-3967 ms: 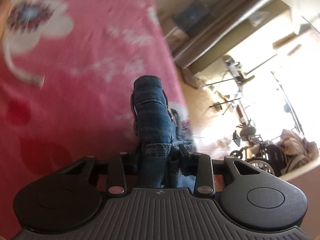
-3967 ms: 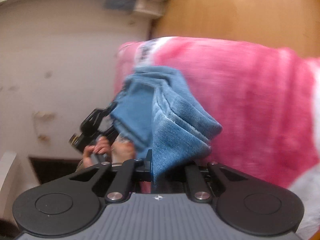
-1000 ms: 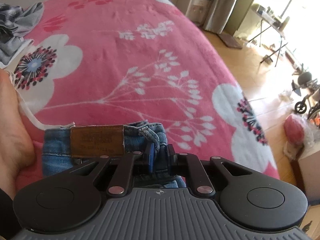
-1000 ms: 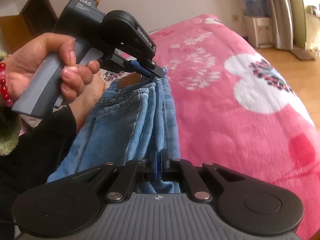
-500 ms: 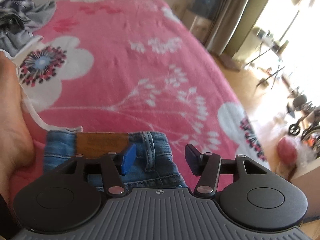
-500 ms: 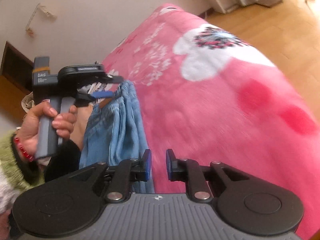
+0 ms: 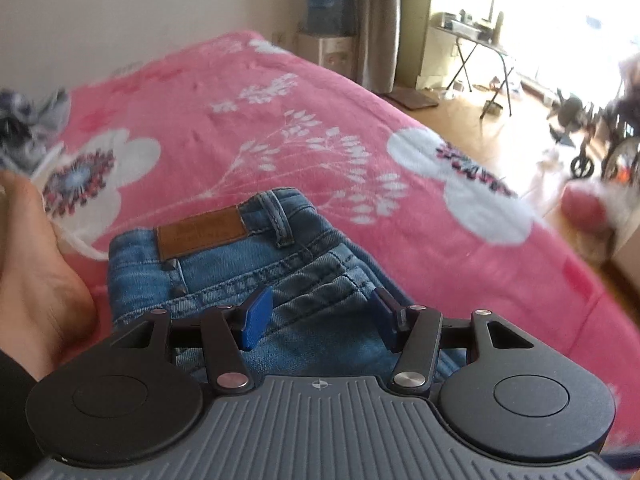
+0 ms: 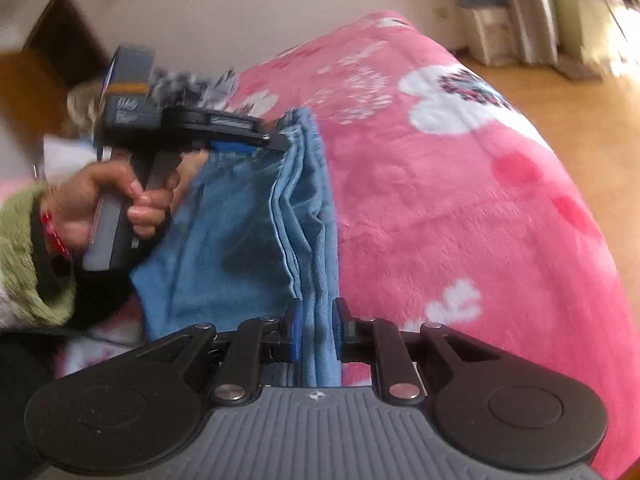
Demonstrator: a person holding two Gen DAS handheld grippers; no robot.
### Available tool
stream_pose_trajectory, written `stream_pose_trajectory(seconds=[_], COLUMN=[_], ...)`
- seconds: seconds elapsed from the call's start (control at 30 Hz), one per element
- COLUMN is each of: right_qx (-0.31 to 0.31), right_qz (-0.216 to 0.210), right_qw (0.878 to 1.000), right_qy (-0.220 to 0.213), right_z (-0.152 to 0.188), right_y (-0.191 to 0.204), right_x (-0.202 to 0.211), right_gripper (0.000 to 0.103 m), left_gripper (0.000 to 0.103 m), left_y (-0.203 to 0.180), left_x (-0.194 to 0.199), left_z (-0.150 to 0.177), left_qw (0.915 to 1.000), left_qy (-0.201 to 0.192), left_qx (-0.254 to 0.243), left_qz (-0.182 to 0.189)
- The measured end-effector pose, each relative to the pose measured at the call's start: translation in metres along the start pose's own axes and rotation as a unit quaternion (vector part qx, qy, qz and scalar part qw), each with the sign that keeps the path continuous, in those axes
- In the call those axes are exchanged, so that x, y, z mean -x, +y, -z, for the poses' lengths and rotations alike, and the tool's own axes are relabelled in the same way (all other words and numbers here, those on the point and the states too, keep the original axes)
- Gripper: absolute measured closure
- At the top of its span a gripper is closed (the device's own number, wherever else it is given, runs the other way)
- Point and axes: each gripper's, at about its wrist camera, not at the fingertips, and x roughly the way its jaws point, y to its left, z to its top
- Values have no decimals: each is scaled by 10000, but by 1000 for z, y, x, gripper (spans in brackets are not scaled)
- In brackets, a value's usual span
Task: Fold clothes
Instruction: 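Lay the folded jeans flat on the bedspread and open the right gripper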
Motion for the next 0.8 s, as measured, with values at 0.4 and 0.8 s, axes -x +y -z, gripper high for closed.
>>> stream_pose_trajectory(seconds=[0.4, 0.8], right_qx=[-1307, -1753], right_qz=[-404, -107], right_qw=[9890, 9837], right_qy=[557, 382], right_z=[20, 31], right_y=[-31, -24], right_x=[-15, 7], right_gripper=[77, 95], left_gripper=[44, 40], left_y=[-5, -18], left_x=[-14, -23], left_z=[9, 11], left_qw=[9997, 9982], left_qy=[-102, -193], left_qx=[-201, -524], left_qz=[-58, -239])
